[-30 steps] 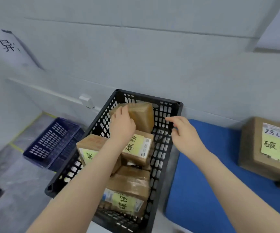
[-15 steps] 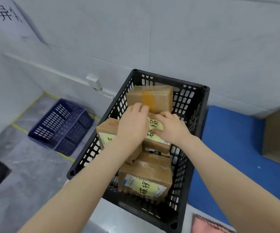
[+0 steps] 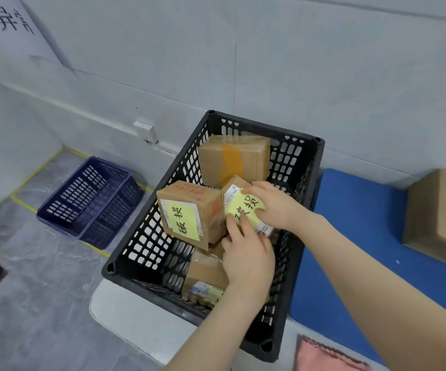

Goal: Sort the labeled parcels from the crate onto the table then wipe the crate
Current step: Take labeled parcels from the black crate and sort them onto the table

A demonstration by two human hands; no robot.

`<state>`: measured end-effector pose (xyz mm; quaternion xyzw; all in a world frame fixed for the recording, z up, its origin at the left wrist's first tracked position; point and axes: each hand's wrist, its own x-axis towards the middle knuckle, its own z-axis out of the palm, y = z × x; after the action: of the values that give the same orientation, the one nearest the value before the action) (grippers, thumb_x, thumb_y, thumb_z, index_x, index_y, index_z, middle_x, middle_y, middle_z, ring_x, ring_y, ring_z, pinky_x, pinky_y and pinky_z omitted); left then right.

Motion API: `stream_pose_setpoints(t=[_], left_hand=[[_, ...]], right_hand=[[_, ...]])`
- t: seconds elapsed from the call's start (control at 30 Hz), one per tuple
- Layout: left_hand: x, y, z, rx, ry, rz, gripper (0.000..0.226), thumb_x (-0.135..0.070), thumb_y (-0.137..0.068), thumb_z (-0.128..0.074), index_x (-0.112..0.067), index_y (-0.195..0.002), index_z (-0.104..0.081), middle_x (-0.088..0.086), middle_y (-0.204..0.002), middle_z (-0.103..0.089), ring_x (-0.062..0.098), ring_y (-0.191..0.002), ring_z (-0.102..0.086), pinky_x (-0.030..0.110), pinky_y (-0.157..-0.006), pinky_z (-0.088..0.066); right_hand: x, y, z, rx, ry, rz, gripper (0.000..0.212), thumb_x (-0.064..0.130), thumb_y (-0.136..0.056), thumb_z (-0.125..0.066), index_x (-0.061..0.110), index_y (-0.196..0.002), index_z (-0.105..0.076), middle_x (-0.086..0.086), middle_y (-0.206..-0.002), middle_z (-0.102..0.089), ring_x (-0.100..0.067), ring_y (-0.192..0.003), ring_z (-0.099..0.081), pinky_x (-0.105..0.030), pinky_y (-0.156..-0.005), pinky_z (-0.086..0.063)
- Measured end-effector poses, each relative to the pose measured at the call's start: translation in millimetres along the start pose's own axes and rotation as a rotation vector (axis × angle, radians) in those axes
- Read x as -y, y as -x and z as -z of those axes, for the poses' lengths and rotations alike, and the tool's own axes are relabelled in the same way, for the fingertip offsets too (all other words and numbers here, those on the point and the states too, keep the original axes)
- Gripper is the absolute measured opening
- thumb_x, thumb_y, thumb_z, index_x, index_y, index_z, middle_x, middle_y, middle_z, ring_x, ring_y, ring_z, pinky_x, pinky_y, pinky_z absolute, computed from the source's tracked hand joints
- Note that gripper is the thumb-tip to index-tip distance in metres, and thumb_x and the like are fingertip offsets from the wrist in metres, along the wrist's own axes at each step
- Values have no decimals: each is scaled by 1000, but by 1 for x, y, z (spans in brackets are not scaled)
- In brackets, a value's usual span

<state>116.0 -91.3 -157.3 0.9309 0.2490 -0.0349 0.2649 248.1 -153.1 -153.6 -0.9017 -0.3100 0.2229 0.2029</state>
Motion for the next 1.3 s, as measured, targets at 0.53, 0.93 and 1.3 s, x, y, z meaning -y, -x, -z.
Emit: stream_pose_setpoints(t=[0.53,0.93,1.3], left_hand=[[-20,2,23,-234,429,-179,51,-16,-98,-40,-20,-148,-31,-9,-159,-14,23,-141,-23,36,-111,-29],[-69,20,59,-92,332,-624,47,-11,-90,-53,-19,-135,-49,-12,-154,-24,17,-141,-25,44,-109,-36],[-144,1,-12,156,190,-857,44,-20,-94,-48,-25,-138,-47,-14,-157,-18,16,-140,-26,25,-107,-30]], right_hand=[[13,63,27,-421,-196,97,45,13,-87,-58,27,-130,-57,7,-150,-34,-12,-134,-37,-37,-109,-35],[-8,165,30,-828,-351,79,42,16,-87,-62,28,-127,-59,13,-150,-32,-16,-128,-43,-44,-90,-50],[-100,213,48,-832,-264,-255,38,23,-91,-58,31,-127,-57,15,-148,-32,-4,-98,-54,-24,-82,-48]])
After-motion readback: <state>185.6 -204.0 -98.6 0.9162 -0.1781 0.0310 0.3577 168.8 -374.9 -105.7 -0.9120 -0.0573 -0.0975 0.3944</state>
